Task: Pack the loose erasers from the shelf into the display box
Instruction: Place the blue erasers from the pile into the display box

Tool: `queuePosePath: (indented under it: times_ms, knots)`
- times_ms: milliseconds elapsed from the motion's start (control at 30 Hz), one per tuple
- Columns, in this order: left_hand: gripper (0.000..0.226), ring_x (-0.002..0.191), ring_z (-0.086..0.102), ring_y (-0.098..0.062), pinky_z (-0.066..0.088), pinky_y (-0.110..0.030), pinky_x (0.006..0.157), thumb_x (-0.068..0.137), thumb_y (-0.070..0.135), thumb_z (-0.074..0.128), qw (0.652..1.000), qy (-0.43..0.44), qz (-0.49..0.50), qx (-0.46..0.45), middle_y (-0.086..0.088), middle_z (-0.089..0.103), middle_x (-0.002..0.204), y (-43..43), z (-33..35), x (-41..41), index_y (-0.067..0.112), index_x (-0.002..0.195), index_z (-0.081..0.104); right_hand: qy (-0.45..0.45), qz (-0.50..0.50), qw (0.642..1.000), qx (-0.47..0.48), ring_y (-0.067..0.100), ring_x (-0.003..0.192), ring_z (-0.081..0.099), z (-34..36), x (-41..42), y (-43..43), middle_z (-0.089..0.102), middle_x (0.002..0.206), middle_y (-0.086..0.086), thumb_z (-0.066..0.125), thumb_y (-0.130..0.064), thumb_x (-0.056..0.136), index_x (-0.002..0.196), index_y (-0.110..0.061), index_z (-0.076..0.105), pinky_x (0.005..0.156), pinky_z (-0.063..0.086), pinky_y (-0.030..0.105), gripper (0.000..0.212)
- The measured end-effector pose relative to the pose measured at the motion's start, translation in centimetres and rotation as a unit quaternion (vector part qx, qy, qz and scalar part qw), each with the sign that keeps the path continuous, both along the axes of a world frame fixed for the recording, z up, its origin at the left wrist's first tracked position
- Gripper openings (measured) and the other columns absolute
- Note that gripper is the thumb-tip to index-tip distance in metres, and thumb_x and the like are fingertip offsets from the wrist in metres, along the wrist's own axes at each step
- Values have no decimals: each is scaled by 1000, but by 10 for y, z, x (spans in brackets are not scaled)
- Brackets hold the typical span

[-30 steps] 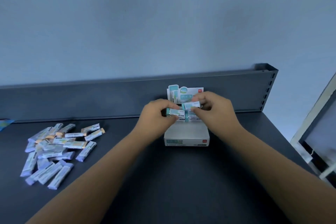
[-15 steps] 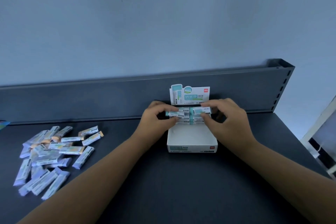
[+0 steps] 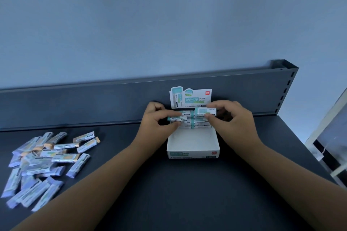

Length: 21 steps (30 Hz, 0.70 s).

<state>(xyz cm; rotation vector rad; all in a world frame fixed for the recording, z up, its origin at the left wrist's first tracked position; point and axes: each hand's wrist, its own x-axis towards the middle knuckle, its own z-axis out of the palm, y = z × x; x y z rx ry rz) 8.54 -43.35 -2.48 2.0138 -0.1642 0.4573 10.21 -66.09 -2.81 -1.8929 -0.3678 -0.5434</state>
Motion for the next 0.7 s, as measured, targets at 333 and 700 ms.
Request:
queuePosePath:
  times_ms: [333, 700]
  knots:
    - [36, 88, 51, 1, 42, -8, 81, 87, -7, 65, 1000, -16, 1, 20, 2, 48, 96, -1, -2, 0, 18, 109, 78, 61, 31, 997, 32, 15, 81, 63, 4, 6, 0, 63, 104, -4, 87, -10, 75, 91, -26, 79, 78, 51, 17, 24]
    - [26, 93, 63, -21, 55, -31, 87, 82, -2, 77, 1000, -14, -7, -20, -8, 60, 103, 1, -2, 2, 18, 98, 81, 111, 47, 992, 28, 19, 80, 64, 5, 6, 1, 65, 102, -2, 89, -12, 74, 90, -23, 80, 74, 52, 16, 21]
